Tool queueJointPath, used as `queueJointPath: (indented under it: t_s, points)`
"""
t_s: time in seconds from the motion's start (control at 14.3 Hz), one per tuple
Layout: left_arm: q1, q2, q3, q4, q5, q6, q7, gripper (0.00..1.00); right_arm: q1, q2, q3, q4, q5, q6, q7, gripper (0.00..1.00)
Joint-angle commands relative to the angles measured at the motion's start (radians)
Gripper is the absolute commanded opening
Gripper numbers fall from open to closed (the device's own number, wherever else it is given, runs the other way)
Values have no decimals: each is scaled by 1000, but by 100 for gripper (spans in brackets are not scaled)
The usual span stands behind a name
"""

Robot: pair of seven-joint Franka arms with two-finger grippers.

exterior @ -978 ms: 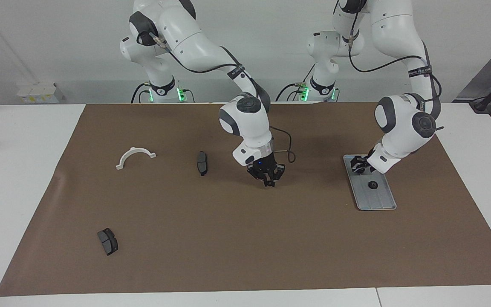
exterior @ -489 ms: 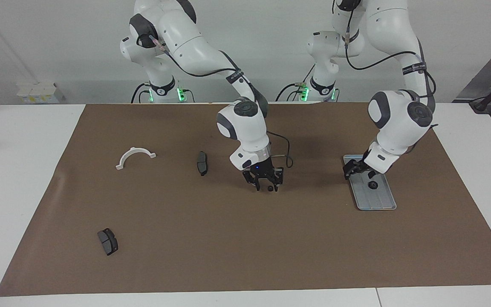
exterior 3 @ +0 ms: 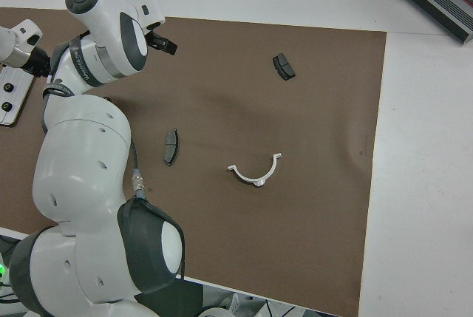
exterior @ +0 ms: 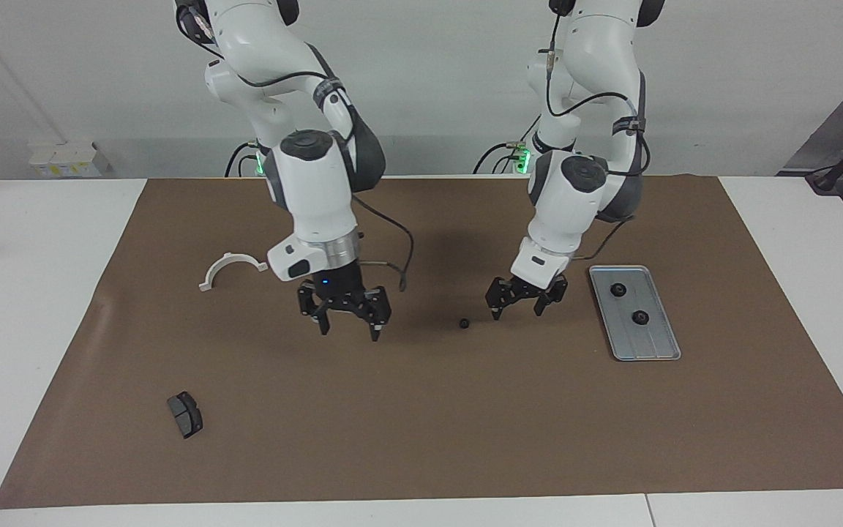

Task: Pick bearing gear from pile to tray

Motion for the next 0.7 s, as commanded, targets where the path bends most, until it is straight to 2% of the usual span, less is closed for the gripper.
queueJointPath:
  t_s: [0.0,0.14,0.35,0.63]
  points:
    - [-75,116,22,127,55,-25,-54,100,-84,-74,15,-34,-19,-71,-115,100]
    - [-120,159,22,132,67,-11,-71,100,-133,-133,18,-34,-18,-142,-159,100]
    - [-126,167,19,122,95,32,-63,100,-155,-222,17,-31,-1,-272,-161,100]
    - [-126,164,18,63,113,53,-54,82,-195,-301,17,-24,8,-407,-164,100]
